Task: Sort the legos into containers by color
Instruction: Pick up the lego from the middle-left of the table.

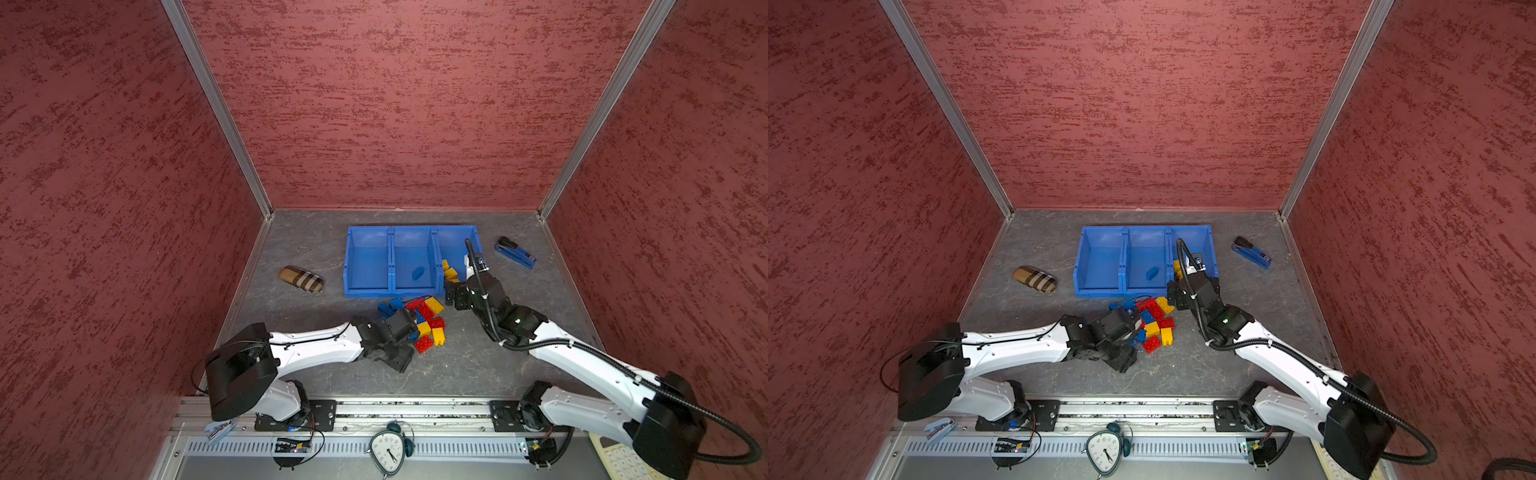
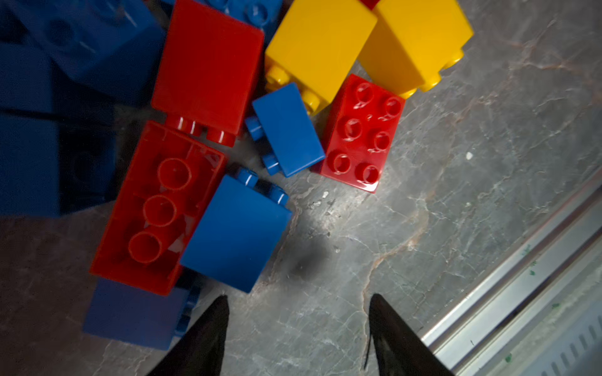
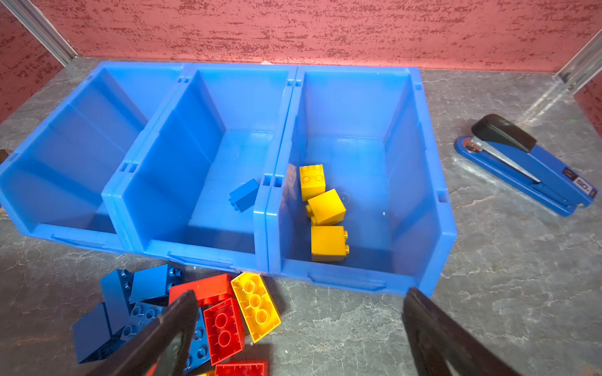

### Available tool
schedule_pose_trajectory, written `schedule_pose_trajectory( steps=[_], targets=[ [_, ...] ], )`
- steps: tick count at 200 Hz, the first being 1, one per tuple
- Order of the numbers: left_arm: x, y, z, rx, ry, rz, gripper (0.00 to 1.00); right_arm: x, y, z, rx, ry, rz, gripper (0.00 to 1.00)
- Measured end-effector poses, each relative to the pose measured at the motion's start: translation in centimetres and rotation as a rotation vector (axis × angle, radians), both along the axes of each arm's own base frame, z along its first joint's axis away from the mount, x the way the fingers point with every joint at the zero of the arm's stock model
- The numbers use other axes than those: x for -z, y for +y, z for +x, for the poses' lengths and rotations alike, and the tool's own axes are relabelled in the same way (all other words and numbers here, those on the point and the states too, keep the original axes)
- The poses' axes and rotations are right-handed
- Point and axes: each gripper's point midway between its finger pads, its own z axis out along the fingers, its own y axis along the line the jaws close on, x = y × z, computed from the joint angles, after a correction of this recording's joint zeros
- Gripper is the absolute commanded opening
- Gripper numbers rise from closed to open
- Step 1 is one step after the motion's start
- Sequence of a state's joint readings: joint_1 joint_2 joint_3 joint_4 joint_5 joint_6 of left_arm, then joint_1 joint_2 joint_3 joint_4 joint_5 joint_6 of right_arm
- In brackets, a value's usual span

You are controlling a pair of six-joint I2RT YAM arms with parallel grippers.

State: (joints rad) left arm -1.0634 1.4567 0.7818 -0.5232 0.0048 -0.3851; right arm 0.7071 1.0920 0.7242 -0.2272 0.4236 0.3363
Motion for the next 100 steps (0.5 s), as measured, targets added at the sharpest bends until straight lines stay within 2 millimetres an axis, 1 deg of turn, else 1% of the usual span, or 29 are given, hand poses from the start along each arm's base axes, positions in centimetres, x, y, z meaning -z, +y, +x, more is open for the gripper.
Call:
schedule_pose_trajectory(
  steps=[27, 60, 100],
  targets=[
    [1.1, 0.7, 0.8, -0.033, -0.021, 0.035, 0.69, -0.1, -0.1, 0.0, 0.004, -0.005, -0.005, 0.99],
    [1.8, 1.2, 2.1, -0.077, -0.043, 0.021, 0.69, -0.5, -0.2, 0.0, 0.005, -0.014, 0.002, 0.99],
    [1.9, 0.5, 3.0, -0.073, -0.067, -0.008, 0.69, -0.6, -0.2, 0.1, 0.007, -0.022, 0.007, 0.99]
  ],
)
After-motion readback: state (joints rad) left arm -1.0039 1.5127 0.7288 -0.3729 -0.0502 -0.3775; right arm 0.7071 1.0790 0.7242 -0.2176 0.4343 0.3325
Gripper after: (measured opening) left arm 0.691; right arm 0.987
